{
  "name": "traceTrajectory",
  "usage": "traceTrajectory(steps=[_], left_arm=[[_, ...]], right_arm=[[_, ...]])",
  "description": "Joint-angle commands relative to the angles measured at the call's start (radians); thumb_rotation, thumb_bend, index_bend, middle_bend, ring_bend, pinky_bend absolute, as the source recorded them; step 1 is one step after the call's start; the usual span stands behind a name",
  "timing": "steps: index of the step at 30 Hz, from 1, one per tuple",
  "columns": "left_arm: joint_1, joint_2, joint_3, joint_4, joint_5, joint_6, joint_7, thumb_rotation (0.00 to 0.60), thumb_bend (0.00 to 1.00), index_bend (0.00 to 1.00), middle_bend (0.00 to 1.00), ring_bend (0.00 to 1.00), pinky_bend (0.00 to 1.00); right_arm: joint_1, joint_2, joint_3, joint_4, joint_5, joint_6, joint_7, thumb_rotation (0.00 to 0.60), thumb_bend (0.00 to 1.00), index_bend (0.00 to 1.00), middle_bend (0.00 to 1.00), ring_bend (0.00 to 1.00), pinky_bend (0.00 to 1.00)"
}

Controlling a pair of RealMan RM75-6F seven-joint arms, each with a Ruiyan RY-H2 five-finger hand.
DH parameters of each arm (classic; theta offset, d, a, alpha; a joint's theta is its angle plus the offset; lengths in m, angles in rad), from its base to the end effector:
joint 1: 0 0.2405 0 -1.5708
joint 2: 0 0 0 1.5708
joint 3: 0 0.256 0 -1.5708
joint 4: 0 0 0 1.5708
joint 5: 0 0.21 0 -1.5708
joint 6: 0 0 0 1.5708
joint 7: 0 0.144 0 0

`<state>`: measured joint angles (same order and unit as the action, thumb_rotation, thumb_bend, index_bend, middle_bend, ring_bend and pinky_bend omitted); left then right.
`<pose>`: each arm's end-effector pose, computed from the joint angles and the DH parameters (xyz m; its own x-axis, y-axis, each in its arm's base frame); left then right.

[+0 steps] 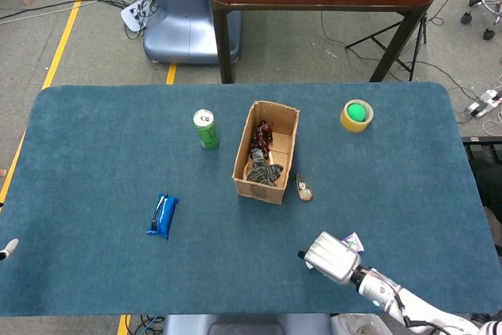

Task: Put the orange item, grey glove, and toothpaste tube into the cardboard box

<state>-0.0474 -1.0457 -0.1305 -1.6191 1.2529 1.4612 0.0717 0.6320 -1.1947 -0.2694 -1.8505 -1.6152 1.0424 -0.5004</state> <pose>-0.3468 0.1811 0.2058 0.4884 -0.0273 0.8722 0.8448 0.2653 -0.4648 -0.1883 -0.1972 0.0310 0.7928 -0.2077 0.5730 -0.5022 -0.7554 0.4209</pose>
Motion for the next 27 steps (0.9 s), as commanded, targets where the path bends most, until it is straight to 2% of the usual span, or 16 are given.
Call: traceTrajectory(steps=[1, 5, 8, 13, 18, 27], left_arm=[[0.000, -0.001, 0.000, 0.000, -0.001, -0.001, 0.002, 0.600, 0.16, 0.27, 0.21, 0.24, 0.47], [-0.001, -0.002, 0.001, -0.001, 0.001, -0.001, 0.004, 0.600, 0.16, 0.27, 0.21, 0.24, 0.47], [-0.001, -0.002, 0.002, -0.001, 0.002, -0.001, 0.005, 0.600, 0.16, 0.27, 0.21, 0.24, 0.47], [-0.002, -0.003, 0.003, -0.001, 0.003, -0.002, 0.007, 0.600, 0.16, 0.27, 0.21, 0.24, 0.47], [-0.002, -0.004, 0.004, -0.002, 0.004, -0.001, 0.008, 0.600, 0.16, 0.27, 0.21, 0.24, 0.47], [-0.002, -0.004, 0.003, -0.002, 0.003, -0.002, 0.008, 0.600, 0.16, 0.27, 0.21, 0.24, 0.47]], right_arm=[[-0.051, 0.006, 0.006, 0.021, -0.015, 0.055, 0.012, 0.600, 0.45, 0.48, 0.54, 0.55, 0.66], [-0.114, -0.009, 0.021, 0.037, 0.010, 0.111, -0.009, 0.600, 0.12, 0.47, 0.40, 0.37, 0.46], [-0.154, -0.024, 0.027, 0.050, 0.033, 0.133, -0.006, 0.600, 0.02, 0.40, 0.35, 0.31, 0.40], [-0.205, -0.052, 0.035, 0.092, 0.060, 0.147, -0.003, 0.600, 0.00, 0.30, 0.29, 0.25, 0.34], [-0.235, -0.094, 0.050, 0.157, 0.074, 0.140, 0.034, 0.600, 0.00, 0.29, 0.29, 0.25, 0.33], [-0.240, -0.136, 0.065, 0.214, 0.071, 0.085, 0.069, 0.600, 0.01, 0.29, 0.30, 0.25, 0.33]])
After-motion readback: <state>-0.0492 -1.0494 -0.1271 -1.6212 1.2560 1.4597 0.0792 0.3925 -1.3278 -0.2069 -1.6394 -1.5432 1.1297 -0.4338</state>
